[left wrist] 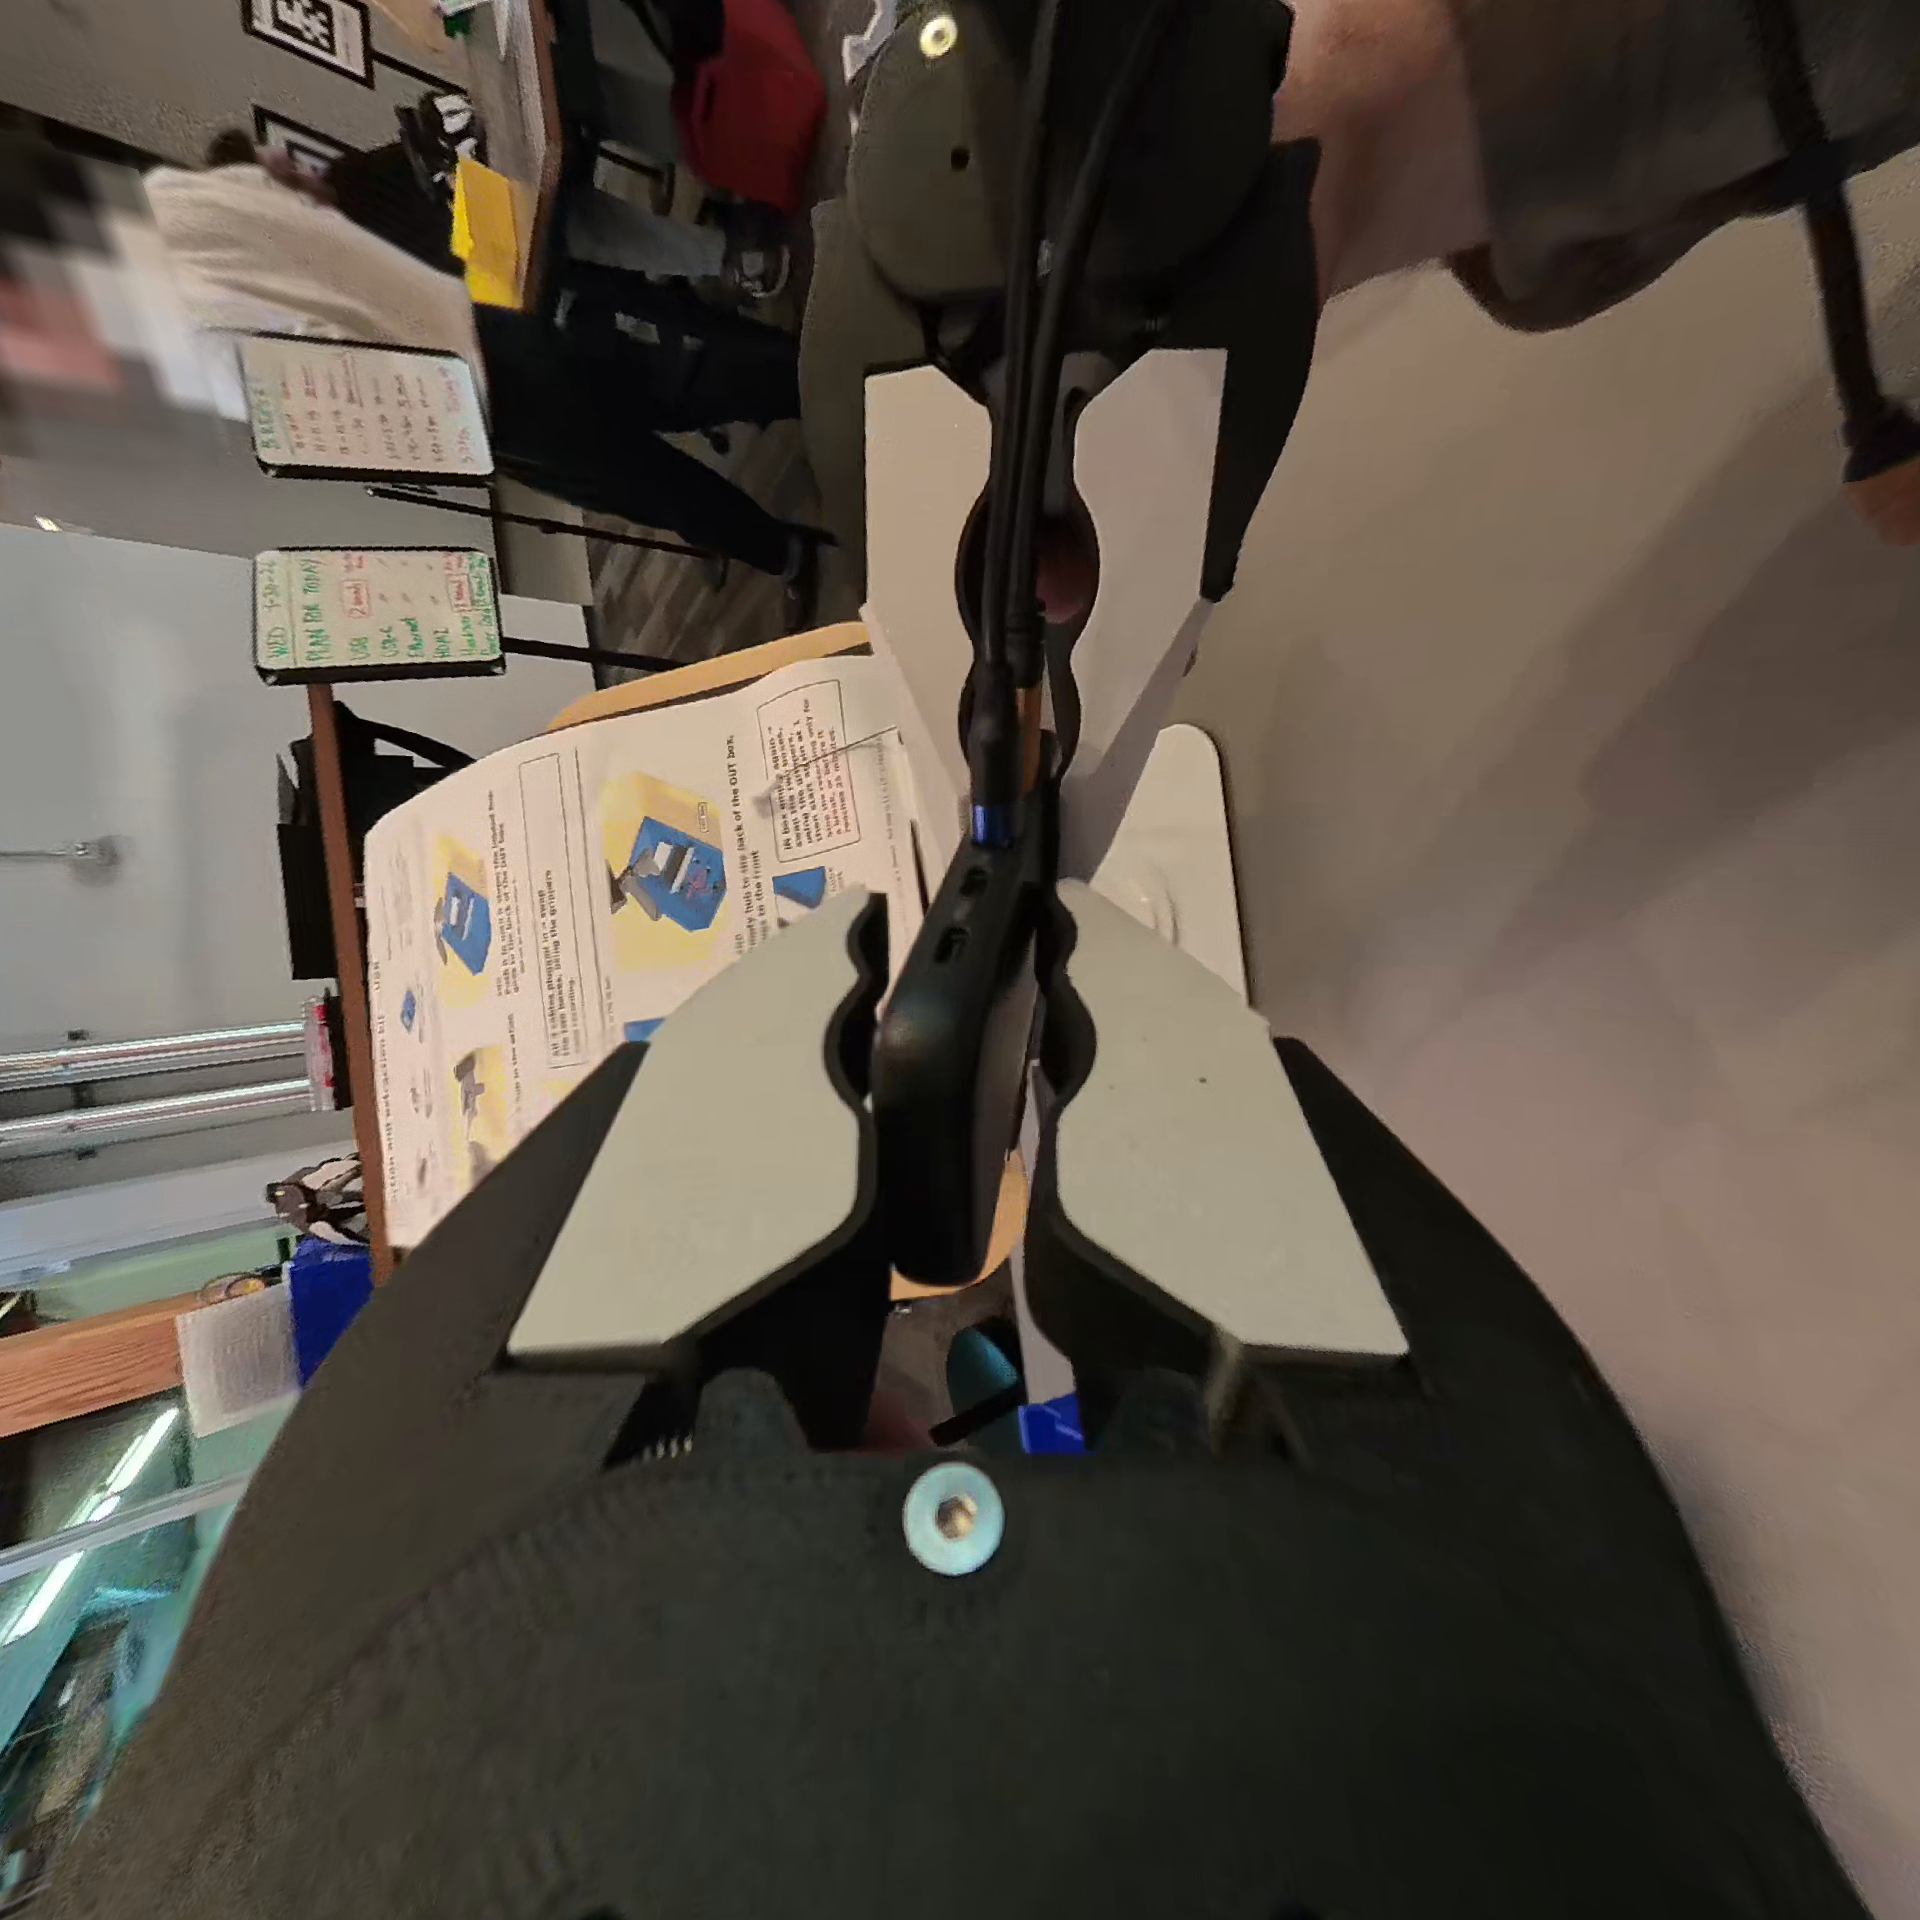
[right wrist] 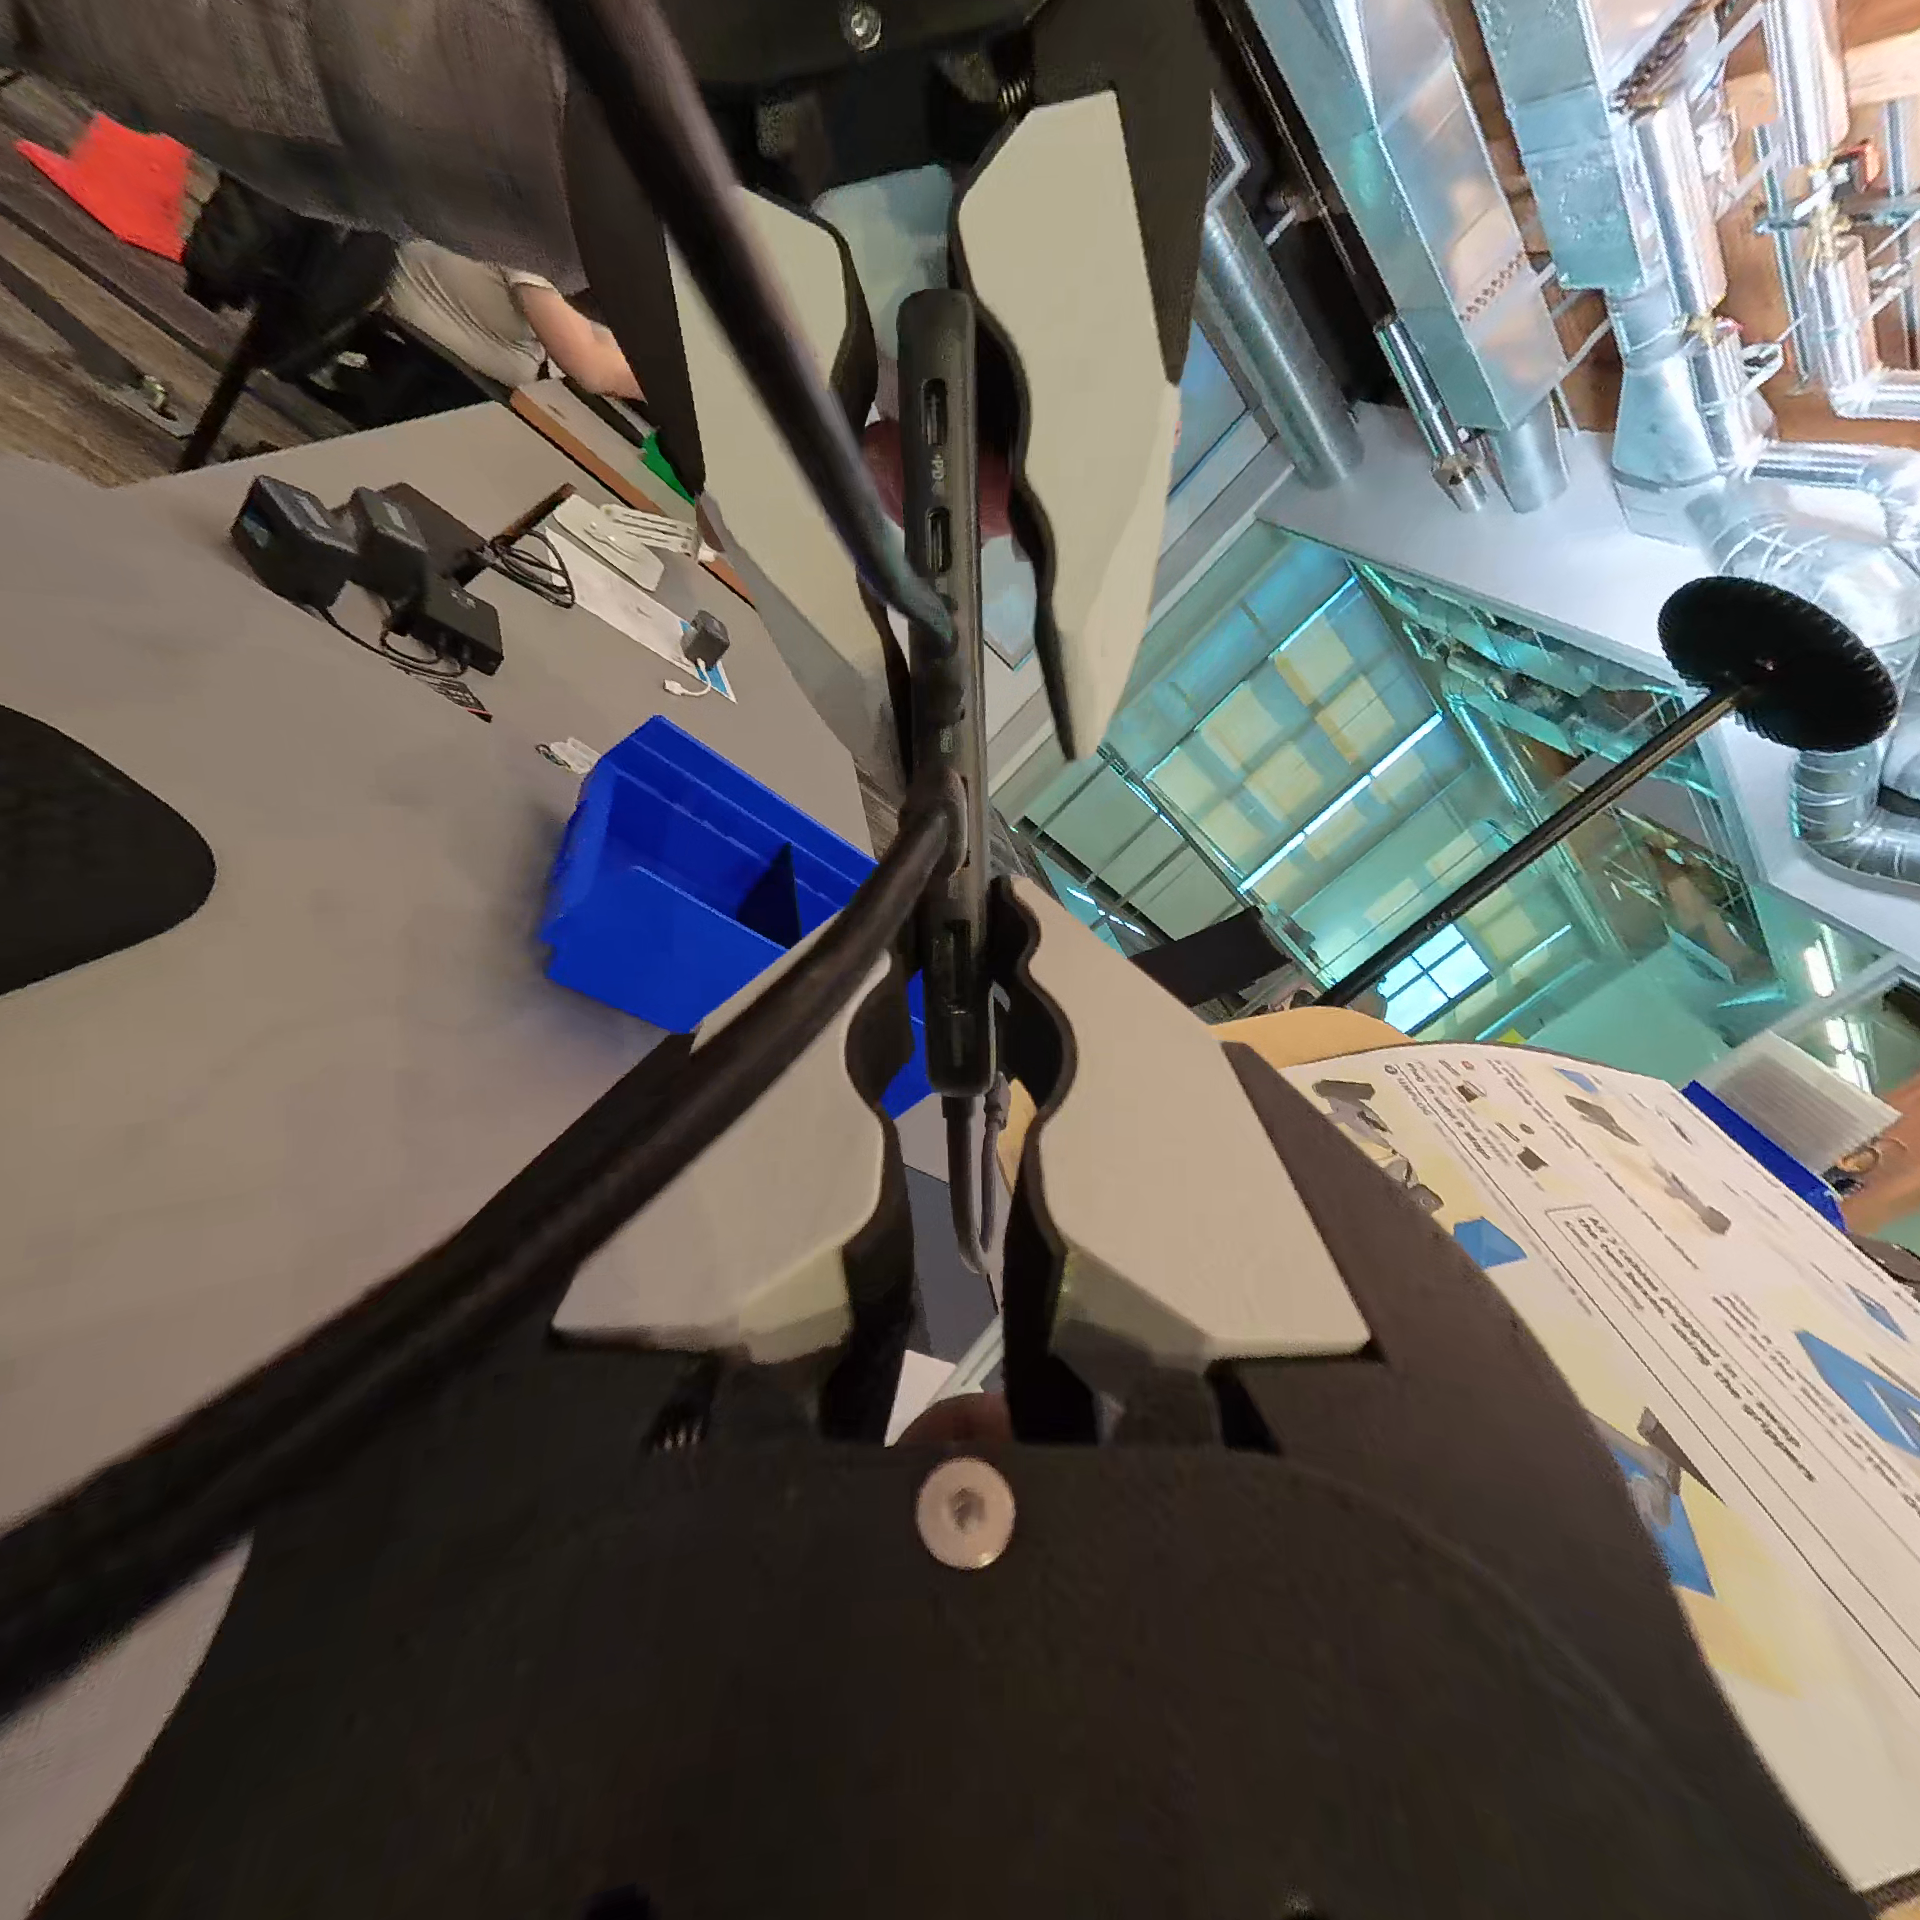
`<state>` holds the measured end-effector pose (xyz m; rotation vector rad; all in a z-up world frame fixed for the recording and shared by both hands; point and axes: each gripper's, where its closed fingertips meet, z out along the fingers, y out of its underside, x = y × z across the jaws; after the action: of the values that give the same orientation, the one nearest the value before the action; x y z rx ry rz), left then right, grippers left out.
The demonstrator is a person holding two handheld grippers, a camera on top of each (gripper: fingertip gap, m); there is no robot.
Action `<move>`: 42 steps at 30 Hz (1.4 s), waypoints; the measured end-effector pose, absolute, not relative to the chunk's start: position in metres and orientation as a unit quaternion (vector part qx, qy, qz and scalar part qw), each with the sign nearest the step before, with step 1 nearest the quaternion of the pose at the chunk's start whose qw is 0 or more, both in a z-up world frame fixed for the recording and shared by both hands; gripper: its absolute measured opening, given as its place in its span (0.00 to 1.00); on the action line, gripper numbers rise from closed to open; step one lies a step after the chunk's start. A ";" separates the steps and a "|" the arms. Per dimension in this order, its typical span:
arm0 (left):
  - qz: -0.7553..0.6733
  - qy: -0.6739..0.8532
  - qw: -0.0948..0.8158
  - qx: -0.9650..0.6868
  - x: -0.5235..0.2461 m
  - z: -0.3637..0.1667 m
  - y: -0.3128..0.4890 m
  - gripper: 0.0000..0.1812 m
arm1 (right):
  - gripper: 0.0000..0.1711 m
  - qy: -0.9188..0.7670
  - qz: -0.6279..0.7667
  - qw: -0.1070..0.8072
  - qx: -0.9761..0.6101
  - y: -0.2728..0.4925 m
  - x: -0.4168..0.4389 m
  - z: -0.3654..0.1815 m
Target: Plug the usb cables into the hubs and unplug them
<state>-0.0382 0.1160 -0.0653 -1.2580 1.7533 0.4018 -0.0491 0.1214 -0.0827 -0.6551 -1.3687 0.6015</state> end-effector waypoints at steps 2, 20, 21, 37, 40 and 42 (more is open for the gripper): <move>0.164 0.714 0.455 -0.507 -0.036 -0.067 0.114 0.13 | 0.05 -0.611 0.274 0.684 -0.290 0.120 -0.048 -0.082; 0.398 0.554 0.551 -0.481 -0.088 -0.040 0.166 0.08 | 0.12 -0.451 0.313 0.696 -0.463 0.202 0.040 -0.061; 0.424 0.542 0.556 -0.465 -0.092 -0.036 0.170 0.08 | 0.12 -0.452 0.332 0.687 -0.463 0.196 0.044 -0.057; 0.534 0.522 0.546 -0.381 -0.092 -0.042 0.186 0.08 | 0.18 -0.493 0.390 0.614 -0.477 0.153 -0.022 -0.048; 0.537 0.525 0.547 -0.371 -0.090 -0.043 0.185 0.08 | 0.19 -0.488 0.385 0.623 -0.475 0.154 -0.020 -0.045; 0.534 0.525 0.555 -0.363 -0.089 -0.042 0.182 0.07 | 0.16 -0.460 0.389 0.643 -0.473 0.161 -0.006 -0.035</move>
<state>-0.0888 0.1819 -0.0419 -0.8566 1.2389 1.2611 -0.0062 0.1607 -0.0351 -1.0779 -1.0487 0.8854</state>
